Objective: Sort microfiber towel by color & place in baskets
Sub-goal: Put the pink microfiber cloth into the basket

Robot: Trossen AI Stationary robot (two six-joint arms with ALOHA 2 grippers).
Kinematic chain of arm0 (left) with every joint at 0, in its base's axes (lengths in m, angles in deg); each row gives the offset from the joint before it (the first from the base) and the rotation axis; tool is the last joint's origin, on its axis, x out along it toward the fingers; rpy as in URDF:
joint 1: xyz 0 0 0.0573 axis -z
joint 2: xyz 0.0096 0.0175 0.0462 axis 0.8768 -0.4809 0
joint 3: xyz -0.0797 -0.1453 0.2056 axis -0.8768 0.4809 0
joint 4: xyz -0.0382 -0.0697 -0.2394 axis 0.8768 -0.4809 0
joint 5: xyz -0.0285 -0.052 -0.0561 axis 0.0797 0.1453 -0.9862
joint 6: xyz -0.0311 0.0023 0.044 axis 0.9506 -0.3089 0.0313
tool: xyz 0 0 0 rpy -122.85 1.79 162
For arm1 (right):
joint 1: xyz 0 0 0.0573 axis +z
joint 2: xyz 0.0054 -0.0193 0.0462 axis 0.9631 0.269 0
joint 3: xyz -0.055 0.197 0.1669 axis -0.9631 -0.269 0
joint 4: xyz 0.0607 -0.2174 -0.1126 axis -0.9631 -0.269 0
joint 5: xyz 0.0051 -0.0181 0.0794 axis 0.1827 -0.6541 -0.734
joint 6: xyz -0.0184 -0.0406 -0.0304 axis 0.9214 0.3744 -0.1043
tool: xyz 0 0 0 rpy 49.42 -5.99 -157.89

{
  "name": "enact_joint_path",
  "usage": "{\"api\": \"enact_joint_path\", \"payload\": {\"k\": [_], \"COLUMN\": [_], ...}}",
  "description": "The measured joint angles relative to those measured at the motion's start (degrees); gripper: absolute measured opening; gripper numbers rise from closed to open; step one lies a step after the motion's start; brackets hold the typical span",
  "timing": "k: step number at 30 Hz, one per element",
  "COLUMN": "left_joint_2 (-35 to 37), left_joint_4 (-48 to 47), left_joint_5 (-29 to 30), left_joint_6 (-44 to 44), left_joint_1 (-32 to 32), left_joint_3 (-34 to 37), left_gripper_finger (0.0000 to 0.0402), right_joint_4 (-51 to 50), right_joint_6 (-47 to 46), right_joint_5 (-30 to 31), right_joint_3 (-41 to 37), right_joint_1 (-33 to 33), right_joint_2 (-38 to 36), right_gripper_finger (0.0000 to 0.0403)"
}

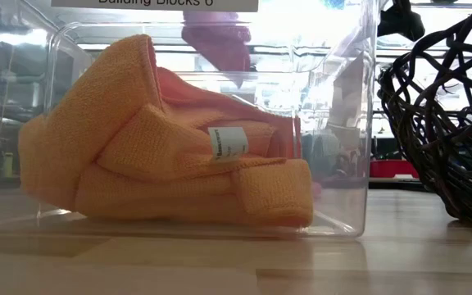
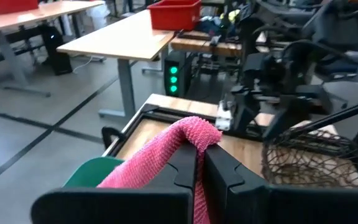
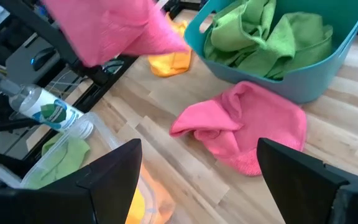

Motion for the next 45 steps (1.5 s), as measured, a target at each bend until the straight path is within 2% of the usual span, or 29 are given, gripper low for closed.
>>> {"api": "enact_joint_path", "payload": {"k": [6,11,17,23,27,33,36,45], "left_joint_2": [-1.13,-3.6,-8.33,-12.72,-15.59,-18.77,-19.79,-22.44], "left_joint_4": [2.9,7.25,16.06,22.78,26.06,30.38,31.0,31.16], "left_joint_5": [-0.4,-3.8,-10.77,-15.45,-15.0,-7.39,-6.88,-6.64], "left_joint_6": [-1.51,-1.63,-0.6,2.11,2.89,2.89,3.1,7.0], "left_joint_1": [1.62,1.82,1.82,2.59,4.56,7.09,7.65,8.16], "left_joint_3": [0.0,0.0,0.0,0.0,0.02,0.02,0.02,-0.02], "left_gripper_finger": [0.0,0.0,0.0,0.0,0.0,0.0,0.0,0.0], "right_joint_4": [2.55,6.93,9.82,17.58,21.81,23.13,22.79,22.92], "right_joint_6": [0.16,2.74,6.6,13.69,17.99,22.5,26.32,42.47], "right_joint_5": [3.14,3.46,1.05,-2.2,-3.0,-6.49,-7.07,-2.06], "right_joint_3": [0.0,0.0,0.0,0.0,0.0,0.0,0.0,0.02], "right_joint_1": [0.0,0.0,0.03,1.26,2.33,2.63,2.33,-0.57], "right_joint_2": [0.0,0.0,0.0,-1.58,-4.09,-5.19,-4.27,1.68], "right_gripper_finger": [0.0314,0.0314,0.0314,0.0314,0.0314,0.0314,0.0314,0.0314]}}
